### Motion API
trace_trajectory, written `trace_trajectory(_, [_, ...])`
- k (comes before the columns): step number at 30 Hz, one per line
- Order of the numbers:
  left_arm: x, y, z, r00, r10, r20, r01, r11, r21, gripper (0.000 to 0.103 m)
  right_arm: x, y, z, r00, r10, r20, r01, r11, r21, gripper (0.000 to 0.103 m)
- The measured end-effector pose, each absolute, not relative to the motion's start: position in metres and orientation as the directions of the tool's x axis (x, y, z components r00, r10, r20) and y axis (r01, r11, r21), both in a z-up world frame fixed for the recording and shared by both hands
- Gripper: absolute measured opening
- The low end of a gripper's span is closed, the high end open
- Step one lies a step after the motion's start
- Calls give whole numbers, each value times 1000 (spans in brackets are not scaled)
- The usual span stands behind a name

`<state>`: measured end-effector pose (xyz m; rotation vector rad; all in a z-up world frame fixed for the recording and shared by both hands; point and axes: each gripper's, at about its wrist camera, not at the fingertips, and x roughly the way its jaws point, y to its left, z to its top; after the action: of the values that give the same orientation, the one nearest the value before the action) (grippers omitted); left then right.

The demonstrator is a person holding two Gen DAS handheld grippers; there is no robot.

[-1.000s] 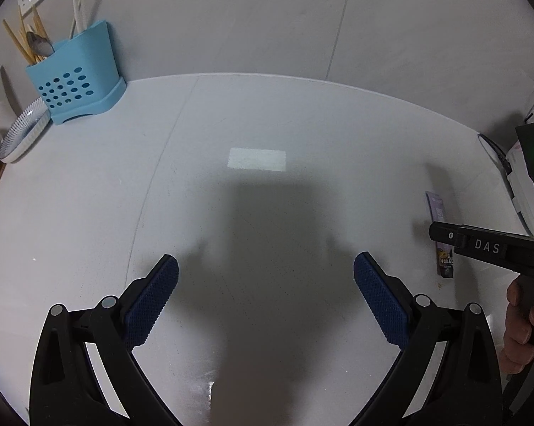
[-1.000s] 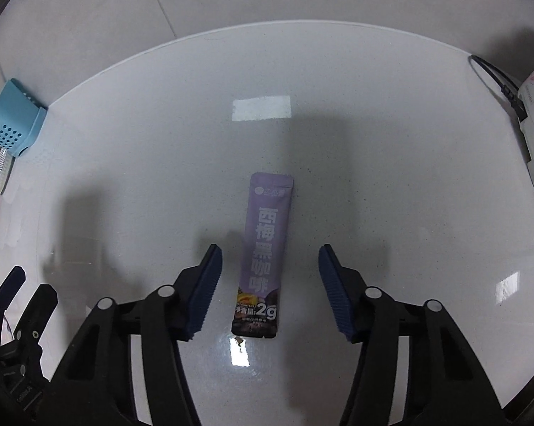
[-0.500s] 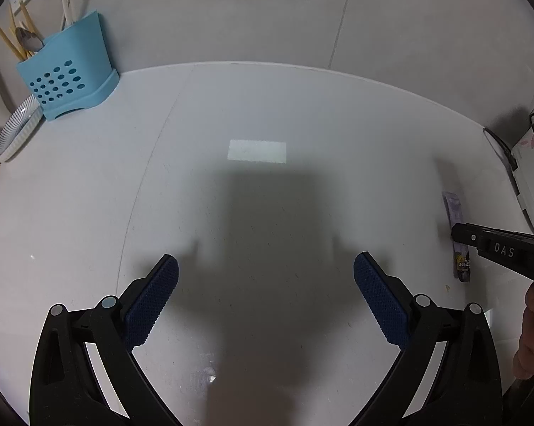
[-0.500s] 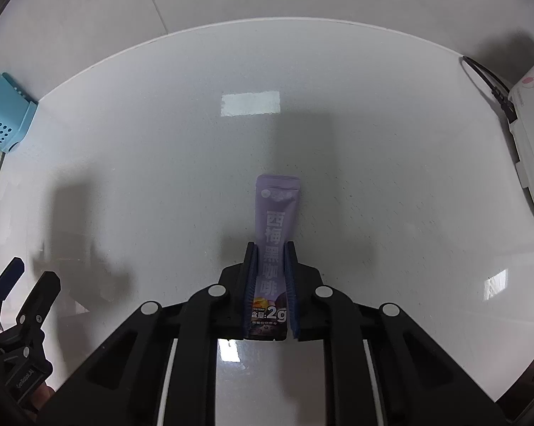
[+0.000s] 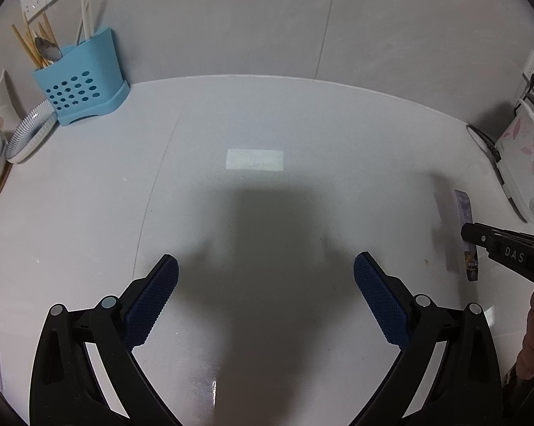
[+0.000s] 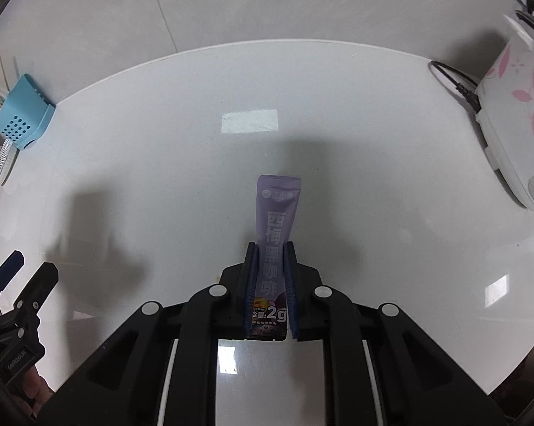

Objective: Collect trash
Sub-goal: 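Carry the purple snack stick down over the mesh bin with the right tool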

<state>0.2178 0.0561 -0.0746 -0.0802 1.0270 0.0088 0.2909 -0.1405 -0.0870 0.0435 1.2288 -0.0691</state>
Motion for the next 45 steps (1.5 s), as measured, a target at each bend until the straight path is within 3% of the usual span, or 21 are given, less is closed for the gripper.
trace_trajectory(25, [64,33,-49,553,-79,-829,28,997,-76,97,105,-144,-45,462,-37,-886,59,998,-11,14])
trace_trajectory(45, [-58,41,-80,510,-124,-851,53,992,-113,97,-35,-95,-48,552,96,-829,-87,995,57,14])
